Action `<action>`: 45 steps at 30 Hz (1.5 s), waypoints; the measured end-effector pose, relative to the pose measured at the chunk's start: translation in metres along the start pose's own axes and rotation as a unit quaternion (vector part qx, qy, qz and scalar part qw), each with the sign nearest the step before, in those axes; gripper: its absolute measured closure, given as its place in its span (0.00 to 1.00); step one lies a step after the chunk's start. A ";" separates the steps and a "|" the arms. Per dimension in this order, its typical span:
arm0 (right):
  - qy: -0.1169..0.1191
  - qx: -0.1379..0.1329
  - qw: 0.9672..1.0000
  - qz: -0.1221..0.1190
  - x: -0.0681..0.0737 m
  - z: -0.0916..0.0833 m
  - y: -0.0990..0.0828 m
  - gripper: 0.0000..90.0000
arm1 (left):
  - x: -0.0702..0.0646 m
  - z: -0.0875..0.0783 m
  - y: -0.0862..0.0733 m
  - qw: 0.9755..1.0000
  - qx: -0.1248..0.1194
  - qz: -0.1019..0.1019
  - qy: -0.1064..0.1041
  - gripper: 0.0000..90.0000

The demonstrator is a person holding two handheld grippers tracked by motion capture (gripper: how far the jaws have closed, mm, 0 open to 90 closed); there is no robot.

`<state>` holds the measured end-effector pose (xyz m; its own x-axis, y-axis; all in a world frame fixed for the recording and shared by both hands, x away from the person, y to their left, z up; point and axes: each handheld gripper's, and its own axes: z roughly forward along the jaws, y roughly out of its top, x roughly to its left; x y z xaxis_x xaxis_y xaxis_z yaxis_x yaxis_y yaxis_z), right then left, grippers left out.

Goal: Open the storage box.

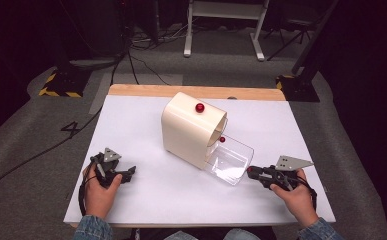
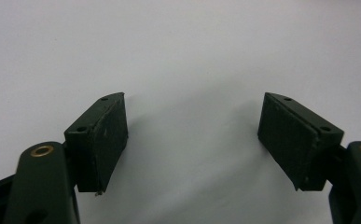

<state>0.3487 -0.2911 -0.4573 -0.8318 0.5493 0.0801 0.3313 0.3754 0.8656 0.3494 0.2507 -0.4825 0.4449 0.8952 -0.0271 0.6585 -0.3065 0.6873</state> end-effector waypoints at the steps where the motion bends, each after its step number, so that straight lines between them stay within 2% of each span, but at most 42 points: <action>1: 0.000 0.000 1.000 0.000 0.000 0.000 0.000 0.83 | 0.000 0.000 0.000 1.000 0.000 0.000 0.000 0.27; 10: -0.002 0.022 1.000 0.007 -0.003 0.003 -0.012 0.79 | 0.000 0.000 0.000 1.000 0.000 0.000 0.000 0.27; 16: -0.009 0.012 1.000 0.008 -0.003 -0.002 -0.011 0.70 | 0.000 0.000 0.000 1.000 0.000 0.000 0.000 0.27; 20: -0.009 0.004 1.000 0.007 -0.003 -0.007 -0.006 0.68 | 0.000 0.000 0.000 1.000 0.000 0.000 0.000 0.27; 26: -0.008 -0.016 1.000 -0.004 0.002 -0.012 0.013 0.68 | 0.000 0.000 0.000 1.000 0.000 0.000 0.000 0.27; 29: -0.004 -0.024 1.000 -0.012 0.004 -0.009 0.029 0.68 | 0.000 0.000 0.000 1.000 0.000 0.000 0.000 0.27; 30: -0.004 -0.024 1.000 -0.012 0.004 -0.009 0.029 0.68 | 0.000 0.000 0.000 1.000 0.000 0.000 0.000 0.27; 40: 0.009 -0.039 0.999 -0.028 0.010 0.017 0.075 0.69 | 0.000 0.000 0.000 1.000 -0.001 0.001 0.001 0.27; 45: 0.012 -0.045 0.999 -0.025 0.009 0.028 0.084 0.69 | 0.000 0.000 0.000 1.000 0.000 0.000 -0.001 0.27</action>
<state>0.3814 -0.2329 -0.3975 -0.8573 0.5127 0.0465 0.2485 0.3329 0.9096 0.3496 0.2509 -0.4825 0.4452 0.8950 -0.0282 0.6592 -0.3063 0.6867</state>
